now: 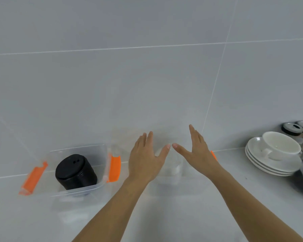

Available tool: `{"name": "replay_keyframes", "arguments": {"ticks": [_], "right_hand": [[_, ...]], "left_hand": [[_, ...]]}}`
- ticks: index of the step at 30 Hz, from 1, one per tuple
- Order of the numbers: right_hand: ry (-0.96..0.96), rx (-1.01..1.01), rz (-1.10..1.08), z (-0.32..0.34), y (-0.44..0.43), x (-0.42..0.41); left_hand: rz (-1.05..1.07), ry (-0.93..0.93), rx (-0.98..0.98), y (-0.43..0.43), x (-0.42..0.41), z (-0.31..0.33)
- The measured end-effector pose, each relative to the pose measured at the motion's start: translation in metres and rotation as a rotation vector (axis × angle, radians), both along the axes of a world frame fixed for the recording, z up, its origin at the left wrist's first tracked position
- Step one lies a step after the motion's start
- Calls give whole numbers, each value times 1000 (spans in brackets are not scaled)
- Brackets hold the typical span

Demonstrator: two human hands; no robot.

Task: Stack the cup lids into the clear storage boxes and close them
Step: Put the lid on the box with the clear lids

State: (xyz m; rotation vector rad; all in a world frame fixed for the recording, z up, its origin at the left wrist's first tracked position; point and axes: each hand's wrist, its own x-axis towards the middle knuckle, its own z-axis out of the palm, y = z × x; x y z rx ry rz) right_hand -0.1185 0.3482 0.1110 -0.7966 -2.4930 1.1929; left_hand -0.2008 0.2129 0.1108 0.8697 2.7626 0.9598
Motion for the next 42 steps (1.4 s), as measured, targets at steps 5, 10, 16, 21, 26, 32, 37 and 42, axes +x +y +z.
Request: {"name": "replay_keyframes", "arguments": {"ticks": [5, 10, 16, 21, 26, 32, 37, 42], "right_hand": [[-102, -66, 49, -15, 12, -8], [-226, -116, 90, -22, 19, -19], [-373, -278, 30, -31, 27, -31], [-423, -577, -29, -38, 34, -36], [-449, -637, -22, -42, 37, -39], [-432, -726, -53, -47, 43, -38], [-386, -793, -36, -45, 42, -39], [-366, -777, 8, -45, 43, -38]], "left_hand": [[-30, -3, -99, 18, 0, -15], [-50, -80, -224, 32, -6, -15], [44, -402, -177, 44, -15, -20], [258, -1019, 100, 47, -24, -15], [399, -1305, 218, 51, -35, -32], [399, -1292, 262, 47, -35, -28], [402, -1296, 288, 48, -34, -28], [394, -1317, 338, 49, -34, -26]]}}
